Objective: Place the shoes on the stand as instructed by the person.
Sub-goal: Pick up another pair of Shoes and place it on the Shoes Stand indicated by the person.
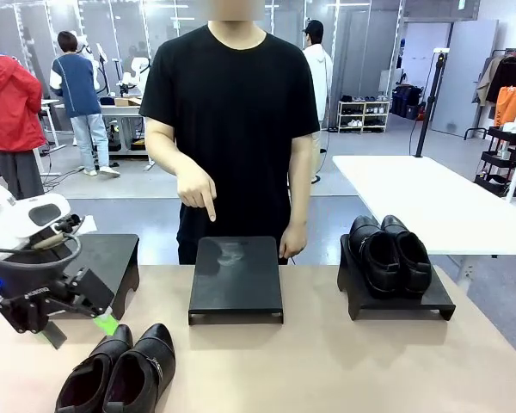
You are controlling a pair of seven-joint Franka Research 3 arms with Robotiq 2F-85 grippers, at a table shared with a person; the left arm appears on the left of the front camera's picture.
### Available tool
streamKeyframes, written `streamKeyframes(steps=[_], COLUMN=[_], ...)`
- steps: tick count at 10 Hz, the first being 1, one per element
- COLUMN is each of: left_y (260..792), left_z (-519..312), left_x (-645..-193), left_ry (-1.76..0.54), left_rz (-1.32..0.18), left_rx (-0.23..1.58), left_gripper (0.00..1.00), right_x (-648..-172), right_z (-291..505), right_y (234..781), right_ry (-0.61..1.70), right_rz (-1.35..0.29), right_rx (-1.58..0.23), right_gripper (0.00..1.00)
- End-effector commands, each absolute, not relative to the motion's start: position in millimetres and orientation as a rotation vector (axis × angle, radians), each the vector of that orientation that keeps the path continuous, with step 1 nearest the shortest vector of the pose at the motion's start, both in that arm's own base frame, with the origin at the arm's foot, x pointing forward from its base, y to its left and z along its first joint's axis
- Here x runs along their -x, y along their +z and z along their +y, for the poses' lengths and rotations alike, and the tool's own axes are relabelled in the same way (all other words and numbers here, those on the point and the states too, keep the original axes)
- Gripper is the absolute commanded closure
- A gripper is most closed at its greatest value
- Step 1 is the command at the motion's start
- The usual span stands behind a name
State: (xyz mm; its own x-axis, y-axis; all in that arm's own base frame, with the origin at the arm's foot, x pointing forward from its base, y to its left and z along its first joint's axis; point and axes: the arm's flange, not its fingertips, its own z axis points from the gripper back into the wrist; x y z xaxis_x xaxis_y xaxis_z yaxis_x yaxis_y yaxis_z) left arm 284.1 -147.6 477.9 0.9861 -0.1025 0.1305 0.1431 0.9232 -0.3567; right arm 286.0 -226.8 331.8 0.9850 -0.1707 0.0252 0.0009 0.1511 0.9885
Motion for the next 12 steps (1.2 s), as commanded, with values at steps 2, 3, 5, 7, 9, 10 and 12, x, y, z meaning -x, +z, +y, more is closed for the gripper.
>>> streamKeyframes(steps=[2, 3, 5, 7, 9, 10, 12], left_y=[437.5, 473.8, 473.8, 472.4, 452.0, 444.8, 427.7], left_z=[-127.2, -149.2, -149.2, -147.1, -156.0, -158.3, -164.6], left_x=[-252.5, -285.5, -285.5, -286.1, -295.3, -300.0, -304.1], left_ry=[-0.151, -0.119, -0.119, -0.121, -0.11, -0.095, -0.063], left_rz=[-0.089, -0.104, -0.104, -0.098, -0.06, -0.026, -0.012], left_rx=[0.406, 0.372, 0.372, 0.375, 0.345, 0.364, 0.31], left_gripper=[0.0, 0.0, 0.0, 0.0, 0.0, 0.0, 0.0], right_x=[-281.7, -281.7, -281.7, -281.7, -281.7, -281.7, -281.7], right_z=[-224.6, -224.6, -224.6, -224.6, -224.6, -224.6, -224.6], right_y=[332.2, 332.2, 332.2, 332.2, 332.2, 332.2, 332.2], right_ry=[-0.12, -0.12, -0.12, -0.12, -0.12, -0.12, -0.12], right_rz=[-0.141, -0.141, -0.141, -0.141, -0.141, -0.141, -0.141], right_rx=[-1.397, -1.397, -1.397, -1.397, -1.397, -1.397, -1.397], right_gripper=[0.0, 0.0, 0.0, 0.0, 0.0, 0.0, 0.0])
